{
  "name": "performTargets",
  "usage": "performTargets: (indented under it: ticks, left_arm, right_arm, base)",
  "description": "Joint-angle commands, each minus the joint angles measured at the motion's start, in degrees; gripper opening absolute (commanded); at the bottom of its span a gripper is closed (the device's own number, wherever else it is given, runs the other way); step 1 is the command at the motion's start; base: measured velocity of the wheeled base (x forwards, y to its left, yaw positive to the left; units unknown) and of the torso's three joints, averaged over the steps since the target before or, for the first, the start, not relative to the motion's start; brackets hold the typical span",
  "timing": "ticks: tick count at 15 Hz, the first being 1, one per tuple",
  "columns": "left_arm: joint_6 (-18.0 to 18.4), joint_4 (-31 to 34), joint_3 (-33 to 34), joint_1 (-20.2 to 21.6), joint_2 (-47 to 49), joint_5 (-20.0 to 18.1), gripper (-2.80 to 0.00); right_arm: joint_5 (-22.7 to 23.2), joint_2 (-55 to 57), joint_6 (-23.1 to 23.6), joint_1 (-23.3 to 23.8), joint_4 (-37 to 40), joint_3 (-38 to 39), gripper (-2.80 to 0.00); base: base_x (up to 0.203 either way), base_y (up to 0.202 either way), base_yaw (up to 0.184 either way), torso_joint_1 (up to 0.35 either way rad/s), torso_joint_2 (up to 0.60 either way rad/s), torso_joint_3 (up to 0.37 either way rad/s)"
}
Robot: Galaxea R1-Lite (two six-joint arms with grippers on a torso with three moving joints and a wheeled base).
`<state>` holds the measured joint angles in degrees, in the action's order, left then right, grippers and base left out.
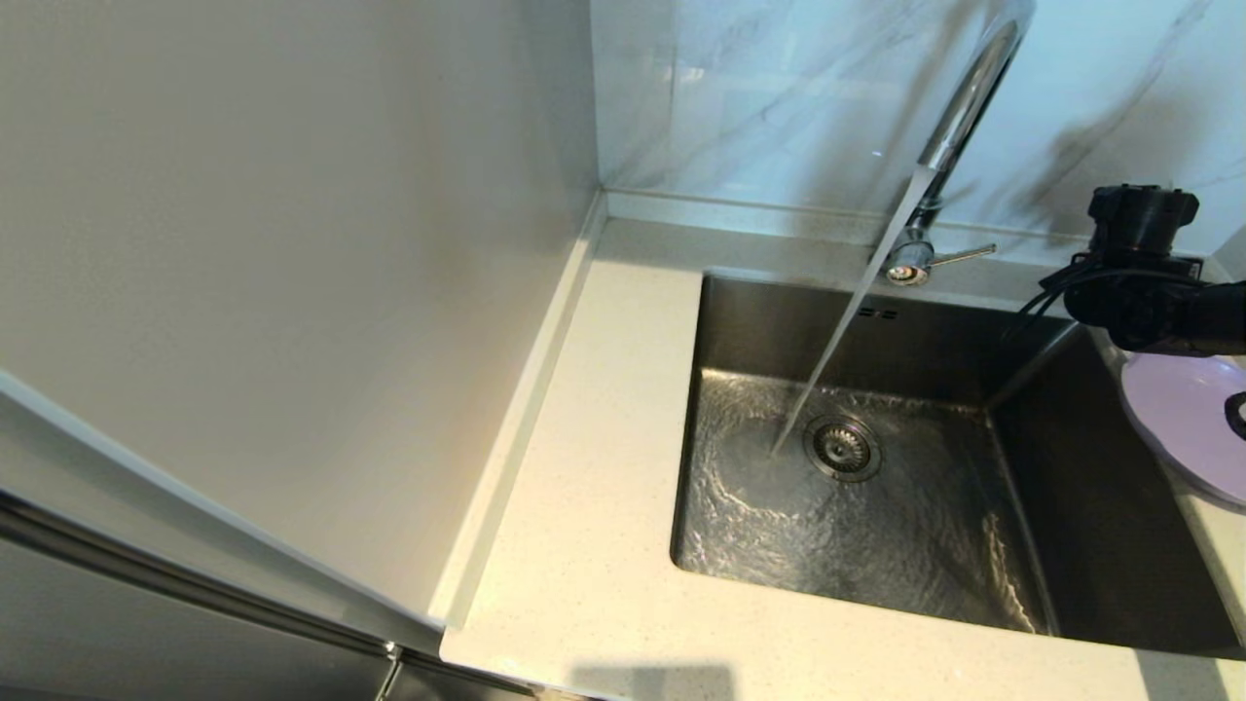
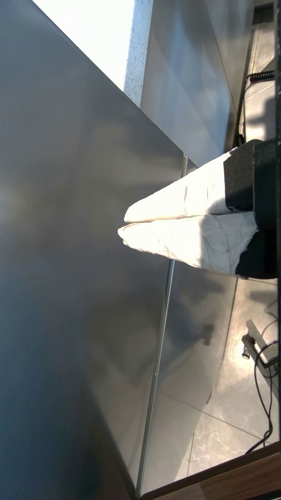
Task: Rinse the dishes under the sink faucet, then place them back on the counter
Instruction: Pick up the bowl
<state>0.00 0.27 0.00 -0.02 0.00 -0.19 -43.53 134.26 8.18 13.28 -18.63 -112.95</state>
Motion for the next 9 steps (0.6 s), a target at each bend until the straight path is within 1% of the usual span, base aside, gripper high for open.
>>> performTargets:
  ticks: [1, 2, 4, 6, 9]
  left_arm:
    - [0.0, 0.0, 0.0, 0.0, 0.0, 0.0, -2.80]
    - [0.0, 0.0, 0.0, 0.0, 0.0, 0.0, -2.80]
    - [0.0, 0.0, 0.0, 0.0, 0.0, 0.0, -2.80]
    - [0.0, 0.0, 0.0, 0.0, 0.0, 0.0, -2.80]
    - [0.0, 0.0, 0.0, 0.0, 0.0, 0.0, -2.80]
  right_arm:
    - [0.0, -1.4, 0.3, -0.1, 0.1, 1.4, -2.80]
    - [0.0, -1.9, 0.8, -0.1, 1.6, 2.4, -2.80]
    - [0.4, -1.8, 0.0, 0.0, 4.6, 1.4, -2.80]
    - [0.4, -0.8, -1.3, 0.3, 5.2, -0.2, -2.80]
    - [1.1, -0.7, -1.6, 1.9, 5.3, -0.1, -2.80]
  base:
    - [0.000, 0.000, 0.000, 0.000, 0.00, 0.000]
    - [0.000, 0.000, 0.000, 0.000, 0.00, 0.000]
    - [0.000, 0.000, 0.000, 0.000, 0.00, 0.000]
    - [0.000, 0.000, 0.000, 0.000, 0.00, 0.000]
    - [0.000, 0.000, 0.000, 0.000, 0.00, 0.000]
